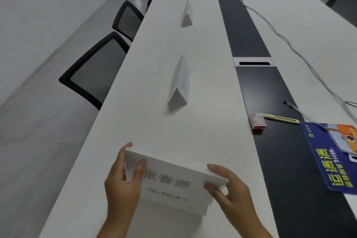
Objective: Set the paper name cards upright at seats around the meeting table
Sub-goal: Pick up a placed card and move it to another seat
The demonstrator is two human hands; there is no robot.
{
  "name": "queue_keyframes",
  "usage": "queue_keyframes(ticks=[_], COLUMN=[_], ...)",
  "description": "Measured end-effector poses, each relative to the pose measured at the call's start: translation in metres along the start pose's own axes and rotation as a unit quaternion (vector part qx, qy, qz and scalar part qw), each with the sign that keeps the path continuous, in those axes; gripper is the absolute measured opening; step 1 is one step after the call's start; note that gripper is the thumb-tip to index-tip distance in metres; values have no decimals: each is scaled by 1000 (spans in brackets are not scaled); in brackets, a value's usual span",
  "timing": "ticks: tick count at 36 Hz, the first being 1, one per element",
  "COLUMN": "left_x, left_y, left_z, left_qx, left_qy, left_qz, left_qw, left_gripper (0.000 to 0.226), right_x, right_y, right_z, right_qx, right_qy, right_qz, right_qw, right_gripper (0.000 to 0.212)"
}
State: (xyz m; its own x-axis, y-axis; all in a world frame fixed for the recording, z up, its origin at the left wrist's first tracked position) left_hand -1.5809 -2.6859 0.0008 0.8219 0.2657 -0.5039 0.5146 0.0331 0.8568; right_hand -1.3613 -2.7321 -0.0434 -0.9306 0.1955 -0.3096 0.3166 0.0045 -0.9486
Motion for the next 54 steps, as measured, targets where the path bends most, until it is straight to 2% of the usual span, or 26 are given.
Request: queue_keyframes(ticks=[3,8,14,18,19,21,23,31,35,44,54], left_x=[13,54,130,181,194,218,236,276,280,291,291], left_y=[24,61,96,103,101,94,88,62,62,62,58], left_z=[7,29,67,83,86,89,90,73,68,60,53], left_qx=[23,46,59,25,13,-19,-50,-138,-153,-145,-135], left_qy=[10,17,-14,-70,-81,-100,-115,-110,-102,-118,-128], left_qz=[29,69,91,126,129,129,114,49,32,24,20], left_qw=[999,996,994,989,988,986,986,983,982,982,982], left_gripper=[44,39,42,45,46,52,54,51,52,51,51], right_x=[-26,-89,-171,-209,-217,-230,-236,-225,-220,-228,-229], right_y=[-7,-4,12,33,41,59,76,125,138,148,153], right_z=[-3,-3,2,-5,-8,-17,-27,-61,-72,-79,-71], right_qx=[-20,-32,-1,16,23,40,63,132,150,136,151], right_qy=[16,40,49,56,51,42,25,-20,-19,96,121], right_qz=[-2,32,6,66,81,100,109,106,87,74,85], right_qw=[1000,998,999,996,995,993,992,985,985,983,977], right_gripper=[34,45,62,79,79,63,55,63,62,51,50])
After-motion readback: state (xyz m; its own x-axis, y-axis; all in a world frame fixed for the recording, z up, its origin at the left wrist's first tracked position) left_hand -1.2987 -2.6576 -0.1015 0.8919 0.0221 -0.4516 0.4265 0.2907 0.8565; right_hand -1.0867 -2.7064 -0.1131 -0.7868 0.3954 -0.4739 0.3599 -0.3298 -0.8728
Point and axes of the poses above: each hand's wrist, its own z-axis away from the middle knuckle, its own x-axis out of the palm, y = z × x, the point moved 3 cm from there along -z, towards the middle knuckle, and after that the axes turned 3 degrees about -x, right-handed, at the moved point
